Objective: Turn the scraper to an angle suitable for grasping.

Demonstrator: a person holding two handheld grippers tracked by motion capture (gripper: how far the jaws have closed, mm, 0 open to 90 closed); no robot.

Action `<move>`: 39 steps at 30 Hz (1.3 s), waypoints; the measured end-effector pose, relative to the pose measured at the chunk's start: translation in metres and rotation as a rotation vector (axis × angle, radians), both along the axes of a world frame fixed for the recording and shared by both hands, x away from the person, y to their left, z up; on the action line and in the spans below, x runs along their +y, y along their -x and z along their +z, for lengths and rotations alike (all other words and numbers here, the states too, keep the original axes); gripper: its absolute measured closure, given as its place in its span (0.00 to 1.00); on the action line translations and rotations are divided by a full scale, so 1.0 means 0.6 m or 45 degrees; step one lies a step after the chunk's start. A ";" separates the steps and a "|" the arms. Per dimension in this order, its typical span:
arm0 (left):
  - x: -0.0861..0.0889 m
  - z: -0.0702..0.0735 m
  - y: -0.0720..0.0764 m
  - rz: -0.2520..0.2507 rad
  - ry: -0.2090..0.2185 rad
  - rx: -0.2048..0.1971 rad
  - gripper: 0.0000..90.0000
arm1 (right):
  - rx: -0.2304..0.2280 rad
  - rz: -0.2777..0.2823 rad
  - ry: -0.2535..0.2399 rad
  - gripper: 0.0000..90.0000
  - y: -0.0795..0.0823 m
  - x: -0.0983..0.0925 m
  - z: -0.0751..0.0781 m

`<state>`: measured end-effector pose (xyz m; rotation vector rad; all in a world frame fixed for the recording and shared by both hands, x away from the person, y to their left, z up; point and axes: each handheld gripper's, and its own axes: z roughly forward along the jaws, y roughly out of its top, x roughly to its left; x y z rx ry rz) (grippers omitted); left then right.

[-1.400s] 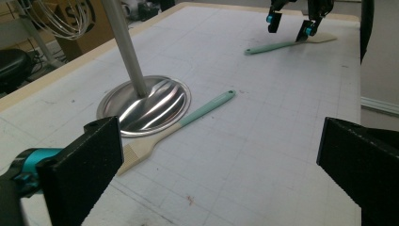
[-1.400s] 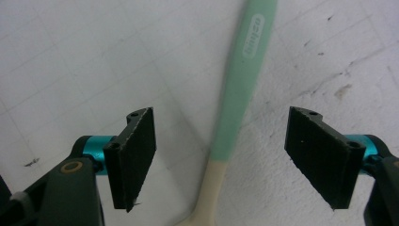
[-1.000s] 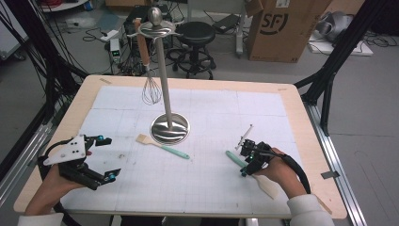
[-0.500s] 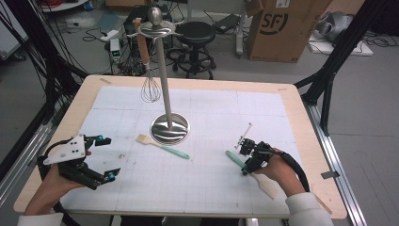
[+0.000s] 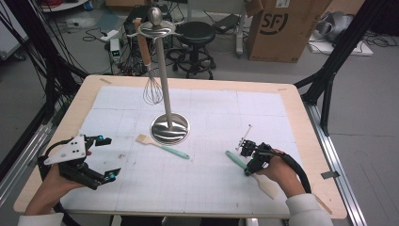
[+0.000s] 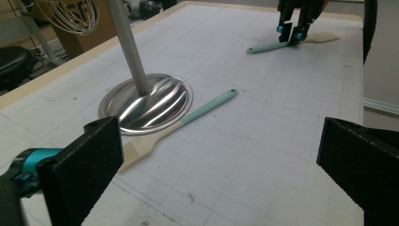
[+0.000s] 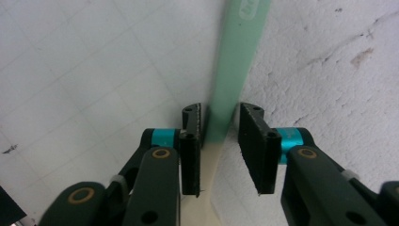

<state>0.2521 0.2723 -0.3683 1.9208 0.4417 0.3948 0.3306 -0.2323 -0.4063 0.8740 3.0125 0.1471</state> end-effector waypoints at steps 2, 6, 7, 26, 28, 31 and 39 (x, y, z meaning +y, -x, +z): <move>0.000 0.000 0.000 0.000 0.001 0.000 0.02 | 0.001 -0.005 0.016 0.82 0.001 0.005 0.000; 0.000 0.001 0.001 -0.003 0.000 -0.003 0.02 | 0.028 -0.024 0.048 0.89 -0.003 0.013 -0.001; 0.000 0.001 0.001 -0.004 0.001 -0.004 0.02 | 0.014 0.009 0.067 0.89 -0.002 0.016 -0.001; 0.002 -0.007 -0.003 0.014 -0.009 0.017 0.02 | -0.142 0.103 -0.187 0.90 0.011 0.014 0.041; 0.001 -0.007 -0.003 0.016 -0.011 0.018 0.02 | -0.149 0.115 -0.237 0.90 0.013 0.012 0.048; 0.001 -0.007 -0.002 0.017 -0.014 0.016 0.02 | -0.183 0.124 -0.318 0.90 0.019 0.009 0.060; 0.002 -0.009 -0.004 0.018 -0.018 0.023 0.02 | -0.248 0.133 -0.555 0.90 0.029 0.004 0.089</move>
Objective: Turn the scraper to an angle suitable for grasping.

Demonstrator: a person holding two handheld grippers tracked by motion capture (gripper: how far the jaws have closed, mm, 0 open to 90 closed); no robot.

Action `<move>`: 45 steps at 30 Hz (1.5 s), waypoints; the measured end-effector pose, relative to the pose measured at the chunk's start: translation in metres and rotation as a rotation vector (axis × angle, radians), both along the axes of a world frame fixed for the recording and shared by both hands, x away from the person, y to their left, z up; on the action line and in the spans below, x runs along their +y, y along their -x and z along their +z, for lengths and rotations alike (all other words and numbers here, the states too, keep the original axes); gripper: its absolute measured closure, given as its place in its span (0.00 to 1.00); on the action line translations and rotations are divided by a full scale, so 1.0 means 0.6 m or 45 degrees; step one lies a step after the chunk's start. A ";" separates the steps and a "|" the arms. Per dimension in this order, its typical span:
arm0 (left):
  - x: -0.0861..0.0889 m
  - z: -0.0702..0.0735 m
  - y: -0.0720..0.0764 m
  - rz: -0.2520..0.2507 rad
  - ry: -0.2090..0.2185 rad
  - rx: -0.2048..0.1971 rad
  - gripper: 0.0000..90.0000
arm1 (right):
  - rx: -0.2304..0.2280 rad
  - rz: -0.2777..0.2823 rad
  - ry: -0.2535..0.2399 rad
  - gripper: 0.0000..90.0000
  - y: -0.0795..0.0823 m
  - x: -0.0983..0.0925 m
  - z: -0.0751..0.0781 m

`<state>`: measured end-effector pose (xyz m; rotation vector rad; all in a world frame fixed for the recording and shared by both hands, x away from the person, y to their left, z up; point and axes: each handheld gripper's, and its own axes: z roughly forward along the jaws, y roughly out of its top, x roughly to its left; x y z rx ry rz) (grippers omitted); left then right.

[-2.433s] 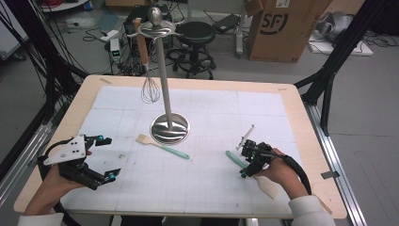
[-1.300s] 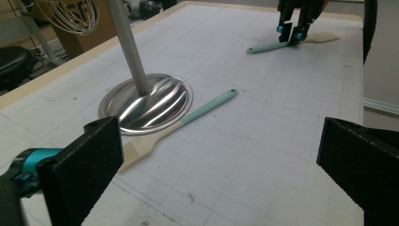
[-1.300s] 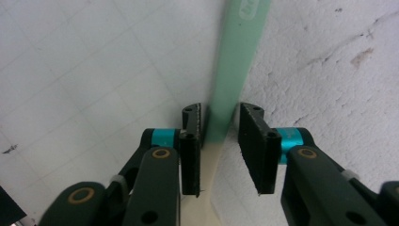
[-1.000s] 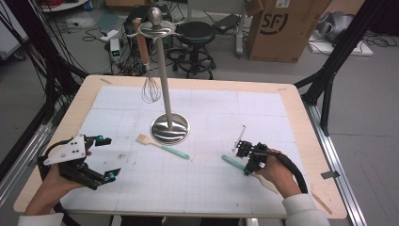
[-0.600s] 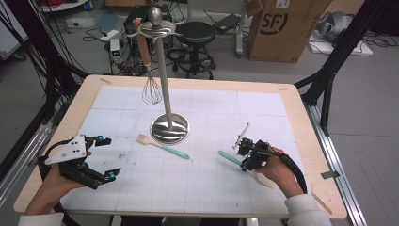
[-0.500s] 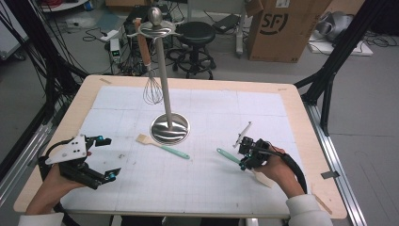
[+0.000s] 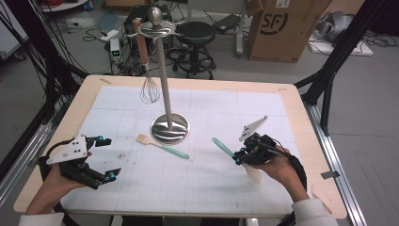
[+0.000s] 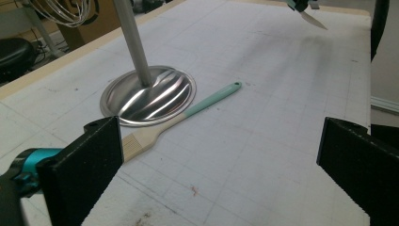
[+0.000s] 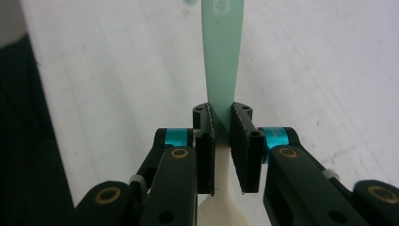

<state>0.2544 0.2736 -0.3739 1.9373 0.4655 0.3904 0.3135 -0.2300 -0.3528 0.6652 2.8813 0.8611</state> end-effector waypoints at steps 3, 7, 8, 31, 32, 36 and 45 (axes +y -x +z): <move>0.001 -0.002 -0.001 0.003 -0.001 0.004 0.02 | -0.040 0.024 -0.058 0.90 0.003 0.005 0.010; 0.001 -0.002 -0.001 0.007 -0.002 0.007 0.02 | -0.077 0.037 -0.115 0.90 0.006 0.013 0.021; 0.001 -0.002 -0.001 0.007 -0.002 0.006 0.02 | -0.079 0.040 -0.129 0.90 0.007 0.016 0.024; 0.000 -0.004 -0.005 0.013 -0.004 0.014 0.02 | -0.173 0.066 -0.490 0.90 0.017 0.050 0.083; 0.000 -0.004 -0.005 0.012 -0.006 0.015 0.02 | -0.184 0.068 -0.500 0.90 0.017 0.052 0.086; -0.001 -0.004 -0.005 0.011 -0.008 0.014 0.02 | -0.217 0.059 -0.524 0.90 0.020 0.064 0.097; 0.000 -0.004 -0.004 0.012 -0.009 0.015 0.02 | -0.260 0.069 -0.575 0.90 0.017 0.086 0.118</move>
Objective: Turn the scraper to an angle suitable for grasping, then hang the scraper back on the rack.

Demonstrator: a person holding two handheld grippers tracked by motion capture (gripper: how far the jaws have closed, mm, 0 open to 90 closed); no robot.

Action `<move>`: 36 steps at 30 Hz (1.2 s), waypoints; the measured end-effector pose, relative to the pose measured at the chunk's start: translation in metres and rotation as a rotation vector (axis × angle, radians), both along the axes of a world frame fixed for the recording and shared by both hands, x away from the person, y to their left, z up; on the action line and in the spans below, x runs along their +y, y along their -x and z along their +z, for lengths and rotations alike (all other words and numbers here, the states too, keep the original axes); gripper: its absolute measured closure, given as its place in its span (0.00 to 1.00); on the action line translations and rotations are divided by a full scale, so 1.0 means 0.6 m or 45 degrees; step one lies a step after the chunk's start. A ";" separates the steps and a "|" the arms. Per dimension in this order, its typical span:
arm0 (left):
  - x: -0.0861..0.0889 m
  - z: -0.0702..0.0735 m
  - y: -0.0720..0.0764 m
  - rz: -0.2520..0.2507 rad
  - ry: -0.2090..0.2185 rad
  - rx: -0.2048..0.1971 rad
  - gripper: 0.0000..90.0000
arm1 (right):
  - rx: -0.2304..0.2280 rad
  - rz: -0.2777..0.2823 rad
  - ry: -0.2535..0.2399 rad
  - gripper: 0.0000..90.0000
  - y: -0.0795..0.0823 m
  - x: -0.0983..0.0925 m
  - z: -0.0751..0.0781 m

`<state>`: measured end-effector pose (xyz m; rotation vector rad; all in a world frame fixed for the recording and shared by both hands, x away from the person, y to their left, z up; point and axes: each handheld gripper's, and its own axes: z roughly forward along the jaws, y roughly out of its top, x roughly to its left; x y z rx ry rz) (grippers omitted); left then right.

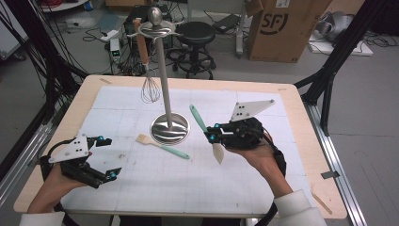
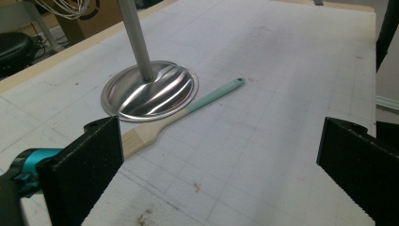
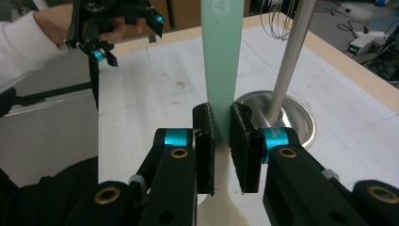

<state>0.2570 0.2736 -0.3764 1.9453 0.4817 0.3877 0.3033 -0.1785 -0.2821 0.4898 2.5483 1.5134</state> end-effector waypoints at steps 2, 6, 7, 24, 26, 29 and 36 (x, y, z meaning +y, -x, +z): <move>0.000 0.000 0.000 -0.001 0.005 0.000 0.02 | -0.006 0.007 -0.002 0.90 -0.003 0.004 0.004; 0.001 0.000 0.000 -0.003 0.003 -0.002 0.02 | -0.013 0.010 -0.003 0.90 -0.004 0.010 0.007; 0.001 0.000 0.000 -0.003 0.003 0.000 0.02 | -0.017 0.010 -0.002 0.90 -0.004 0.011 0.007; -0.004 0.003 0.001 0.004 0.014 0.009 0.02 | -0.018 -0.009 -0.029 0.90 -0.008 0.023 0.010; -0.006 0.006 -0.001 0.006 0.021 0.009 0.02 | -0.016 -0.016 -0.028 0.90 -0.010 0.024 0.011; -0.007 0.009 -0.008 0.007 0.020 0.028 0.02 | -0.022 -0.014 -0.026 0.90 -0.009 0.027 0.013; -0.008 0.037 -0.020 -0.003 0.049 0.054 0.02 | -0.020 -0.021 -0.029 0.90 -0.009 0.026 0.013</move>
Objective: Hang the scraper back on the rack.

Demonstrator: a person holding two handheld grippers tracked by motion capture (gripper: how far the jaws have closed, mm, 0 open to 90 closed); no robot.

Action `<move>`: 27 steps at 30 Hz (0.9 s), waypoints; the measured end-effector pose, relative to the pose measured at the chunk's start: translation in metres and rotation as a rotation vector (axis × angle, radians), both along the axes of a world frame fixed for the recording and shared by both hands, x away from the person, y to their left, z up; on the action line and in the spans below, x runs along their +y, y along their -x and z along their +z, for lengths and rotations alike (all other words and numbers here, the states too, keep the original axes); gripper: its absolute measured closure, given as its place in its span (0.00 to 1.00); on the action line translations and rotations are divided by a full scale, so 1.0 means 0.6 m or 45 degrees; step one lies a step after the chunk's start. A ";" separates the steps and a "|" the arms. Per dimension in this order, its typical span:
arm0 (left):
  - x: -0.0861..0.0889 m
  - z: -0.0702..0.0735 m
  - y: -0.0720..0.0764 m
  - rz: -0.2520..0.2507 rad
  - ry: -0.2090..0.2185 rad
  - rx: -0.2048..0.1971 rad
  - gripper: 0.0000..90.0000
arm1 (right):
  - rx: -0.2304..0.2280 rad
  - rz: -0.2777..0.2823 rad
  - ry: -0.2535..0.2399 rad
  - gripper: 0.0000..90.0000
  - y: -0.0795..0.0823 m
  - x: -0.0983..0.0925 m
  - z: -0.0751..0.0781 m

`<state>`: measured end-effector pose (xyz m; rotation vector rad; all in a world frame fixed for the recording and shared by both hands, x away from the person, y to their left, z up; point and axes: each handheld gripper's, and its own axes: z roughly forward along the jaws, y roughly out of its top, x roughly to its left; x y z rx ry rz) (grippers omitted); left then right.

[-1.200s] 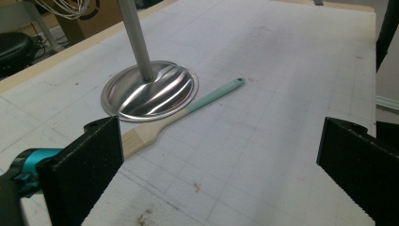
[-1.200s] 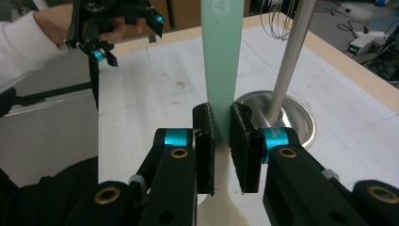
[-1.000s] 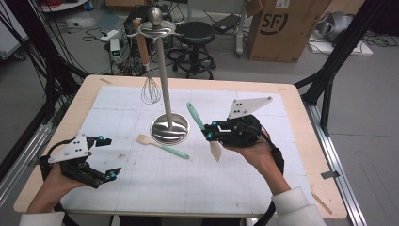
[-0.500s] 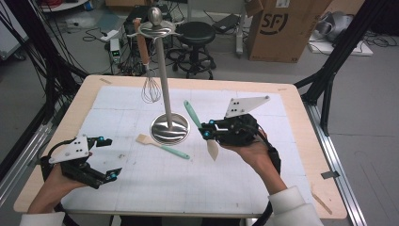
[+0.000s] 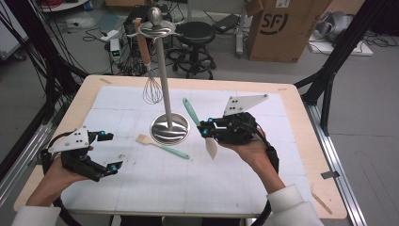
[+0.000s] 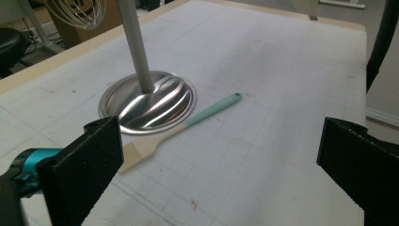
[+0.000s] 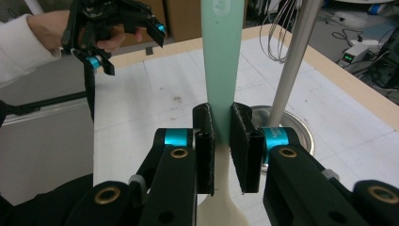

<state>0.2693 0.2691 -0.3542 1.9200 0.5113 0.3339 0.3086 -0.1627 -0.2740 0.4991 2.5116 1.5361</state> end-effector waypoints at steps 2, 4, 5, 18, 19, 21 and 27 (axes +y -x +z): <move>0.000 0.013 -0.002 -0.008 0.002 0.002 0.02 | -0.007 0.002 -0.003 0.90 0.000 -0.001 0.000; -0.003 0.027 -0.003 -0.019 -0.009 0.001 0.02 | -0.004 0.002 -0.003 0.90 -0.001 -0.001 0.001; -0.004 0.034 -0.004 -0.022 -0.030 -0.004 0.02 | -0.007 0.002 -0.005 0.90 0.000 -0.001 0.001; -0.052 0.111 -0.013 -0.090 -0.088 -0.007 0.02 | -0.019 -0.017 -0.014 0.90 0.005 0.005 0.003; -0.055 0.116 -0.014 -0.099 -0.097 -0.012 0.02 | -0.017 -0.020 -0.016 0.90 0.005 0.007 0.003; -0.063 0.126 -0.015 -0.099 -0.114 -0.011 0.02 | -0.030 -0.026 -0.019 0.90 0.004 0.010 0.003; -0.083 0.141 -0.024 -0.110 -0.151 0.003 0.02 | -0.025 -0.031 -0.019 0.90 0.006 0.022 0.003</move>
